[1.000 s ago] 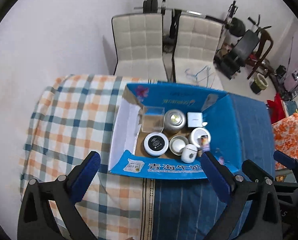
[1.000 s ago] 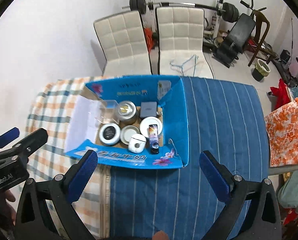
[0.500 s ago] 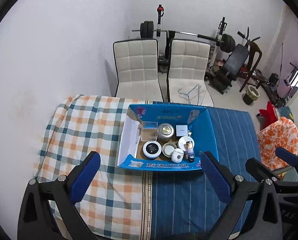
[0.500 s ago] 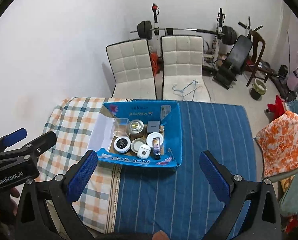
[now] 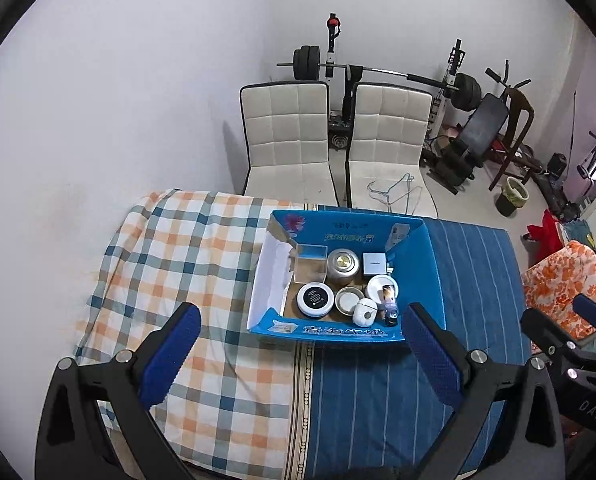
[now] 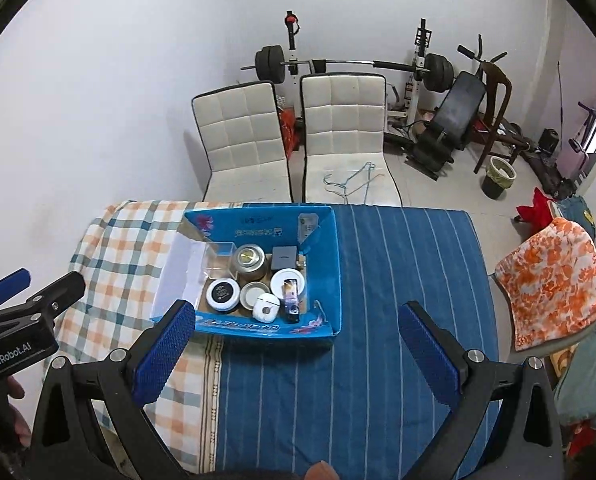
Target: Organize rigid objects
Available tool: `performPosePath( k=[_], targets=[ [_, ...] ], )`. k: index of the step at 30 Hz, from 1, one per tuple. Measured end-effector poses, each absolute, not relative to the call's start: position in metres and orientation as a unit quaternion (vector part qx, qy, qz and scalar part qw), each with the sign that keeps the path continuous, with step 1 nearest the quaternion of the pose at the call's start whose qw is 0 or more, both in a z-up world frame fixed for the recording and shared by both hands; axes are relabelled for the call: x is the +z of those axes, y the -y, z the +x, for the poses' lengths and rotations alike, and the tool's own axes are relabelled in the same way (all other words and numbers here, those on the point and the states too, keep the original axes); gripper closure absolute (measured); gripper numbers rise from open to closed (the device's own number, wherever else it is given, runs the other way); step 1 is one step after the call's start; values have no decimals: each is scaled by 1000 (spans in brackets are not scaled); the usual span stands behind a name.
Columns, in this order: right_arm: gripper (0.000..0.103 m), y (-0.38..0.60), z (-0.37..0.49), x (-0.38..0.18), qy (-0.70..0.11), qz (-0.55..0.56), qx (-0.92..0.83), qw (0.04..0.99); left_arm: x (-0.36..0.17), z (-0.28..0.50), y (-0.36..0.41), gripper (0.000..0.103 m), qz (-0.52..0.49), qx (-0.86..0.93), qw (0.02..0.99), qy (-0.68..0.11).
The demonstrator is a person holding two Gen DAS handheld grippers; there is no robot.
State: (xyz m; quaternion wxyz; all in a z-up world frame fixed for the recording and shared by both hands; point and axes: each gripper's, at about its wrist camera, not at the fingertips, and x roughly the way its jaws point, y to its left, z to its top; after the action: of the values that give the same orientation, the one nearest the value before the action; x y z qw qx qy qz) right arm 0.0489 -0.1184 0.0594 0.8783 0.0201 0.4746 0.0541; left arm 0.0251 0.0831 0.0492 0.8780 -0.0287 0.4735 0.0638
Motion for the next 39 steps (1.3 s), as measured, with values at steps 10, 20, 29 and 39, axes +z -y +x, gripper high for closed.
performPosePath(
  k=[10,20,29,39],
  targets=[
    [0,122,70,31,-484,16,28,874,31,38,-82,0,-21,72,873,-482],
    [0,123,74,20,-491,13,21,871,16,48,-80,0,-16,75,865,-496],
    [0,123,76,17,-493,12,22,870,13,49,-79,0,-16,75,864,-498],
    [0,121,75,10,-500,9,22,866,5,51,-76,0,-14,72,859,-507]
  ],
)
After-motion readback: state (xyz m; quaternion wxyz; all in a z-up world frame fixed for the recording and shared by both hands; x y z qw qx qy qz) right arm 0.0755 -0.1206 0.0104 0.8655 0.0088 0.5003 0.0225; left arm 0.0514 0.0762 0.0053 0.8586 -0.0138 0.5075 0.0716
